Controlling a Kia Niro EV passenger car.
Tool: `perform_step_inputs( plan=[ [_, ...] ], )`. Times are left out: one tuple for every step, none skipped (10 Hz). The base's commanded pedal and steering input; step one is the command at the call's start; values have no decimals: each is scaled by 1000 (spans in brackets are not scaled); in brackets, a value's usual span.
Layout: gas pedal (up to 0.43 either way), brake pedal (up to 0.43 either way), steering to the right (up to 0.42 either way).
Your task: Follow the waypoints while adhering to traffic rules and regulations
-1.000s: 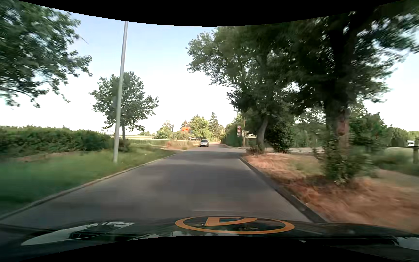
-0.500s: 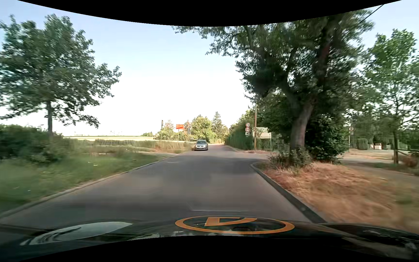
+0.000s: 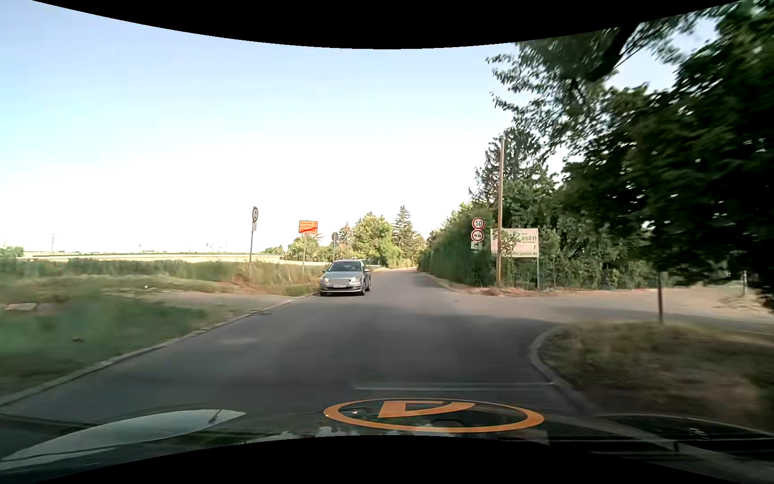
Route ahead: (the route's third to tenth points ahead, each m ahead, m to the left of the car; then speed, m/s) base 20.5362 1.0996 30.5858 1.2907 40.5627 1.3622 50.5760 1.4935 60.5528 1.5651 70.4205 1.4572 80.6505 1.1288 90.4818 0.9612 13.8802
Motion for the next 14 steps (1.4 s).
perform_step_inputs(
  plan=[
    [189,0,0],
    [189,0,0],
    [189,0,0],
    [197,0,0],
    [197,0,0],
    [197,0,0],
    [197,0,0],
    [197,0,0],
    [197,0,0],
    [197,0,0],
    [197,0,0],
    [197,0,0],
    [197,0,0],
    [197,0,0]
  ],
)
